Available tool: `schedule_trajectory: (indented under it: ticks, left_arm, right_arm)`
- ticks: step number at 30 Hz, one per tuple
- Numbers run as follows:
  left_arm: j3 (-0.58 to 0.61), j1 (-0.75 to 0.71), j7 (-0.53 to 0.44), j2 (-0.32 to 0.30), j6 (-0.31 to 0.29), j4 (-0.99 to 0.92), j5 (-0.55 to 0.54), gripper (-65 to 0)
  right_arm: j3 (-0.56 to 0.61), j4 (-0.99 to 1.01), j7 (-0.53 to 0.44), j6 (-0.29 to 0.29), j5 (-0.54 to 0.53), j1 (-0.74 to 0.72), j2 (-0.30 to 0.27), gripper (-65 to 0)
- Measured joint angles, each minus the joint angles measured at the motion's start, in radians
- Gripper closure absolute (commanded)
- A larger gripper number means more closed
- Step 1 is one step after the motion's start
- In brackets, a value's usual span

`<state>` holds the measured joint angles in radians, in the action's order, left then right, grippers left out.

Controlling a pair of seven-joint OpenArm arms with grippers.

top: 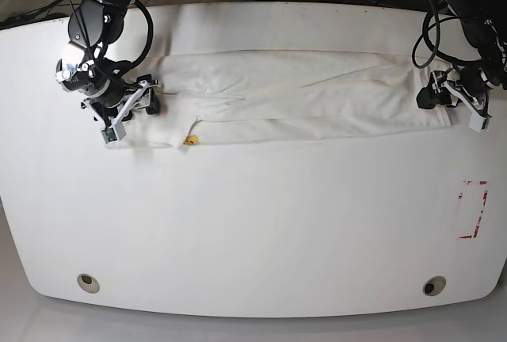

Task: Fold the T-shirt properly
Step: 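Grasp the strip end with the left gripper and fold it toward the right gripper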

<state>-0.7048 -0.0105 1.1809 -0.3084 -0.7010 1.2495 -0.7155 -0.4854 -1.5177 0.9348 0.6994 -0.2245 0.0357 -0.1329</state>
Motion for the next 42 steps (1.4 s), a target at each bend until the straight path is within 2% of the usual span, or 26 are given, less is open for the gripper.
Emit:
schedule_trajectory:
  ticks: [3, 5, 6, 11, 15, 17, 20, 25, 30, 37, 42]
  left_arm:
    - [0.01, -0.001, 0.0, 0.008, 0.0, -0.001, 0.009, -13.6]
    - [0.034, -0.004, 0.005, 0.012, 0.0, 0.0, 0.01, -6.8]
    - [0.047, -0.004, 0.004, 0.014, 0.0, 0.0, 0.013, -6.1]
    - [0.071, -0.027, 0.034, 0.016, 0.001, 0.067, 0.029, -6.5]
    - [0.072, -0.106, 0.061, 0.017, 0.004, 0.235, 0.054, -6.5]
    - [0.074, -0.126, 0.065, 0.038, 0.006, 0.343, 0.068, -6.5]
    - [0.123, -0.139, 0.054, 0.053, 0.006, 0.475, 0.06, -6.4]
    - [0.269, -0.168, 0.053, 0.055, 0.003, 0.647, 0.051, -6.4]
    - [0.417, -0.161, 0.057, 0.067, 0.003, 0.663, 0.045, -6.5]
    - [0.531, -0.097, 0.052, 0.204, 0.004, 0.618, 0.049, -6.7]
    - [0.563, -0.04, 0.059, 0.267, 0.004, 0.517, 0.064, -6.8]
  right_arm:
    - [0.0, 0.0, 0.0, 0.0, 0.0, 0.0, 0.0, -39.3]
    - [0.0, 0.0, 0.0, 0.0, 0.0, 0.0, 0.001, -39.3]
    - [0.0, 0.0, 0.0, 0.0, 0.0, 0.0, 0.0, -39.3]
    - [0.0, 0.0, 0.0, 0.0, 0.0, 0.0, 0.001, -39.3]
    - [0.0, 0.0, 0.0, 0.0, 0.0, 0.0, 0.001, -39.3]
    - [0.0, 0.0, 0.0, 0.0, 0.0, 0.0, 0.002, -39.3]
    - [0.001, -0.001, -0.001, 0.0, -0.002, 0.0, 0.003, -39.3]
    - [0.0, 0.0, 0.0, 0.0, -0.006, 0.0, 0.004, -39.3]
    - [-0.001, -0.002, -0.01, 0.0, 0.01, -0.001, 0.025, -39.3]
    - [0.0, -0.002, -0.009, 0.0, 0.008, -0.002, 0.028, -39.3]
    - [-0.002, -0.005, -0.013, -0.003, 0.011, -0.002, 0.05, -39.3]
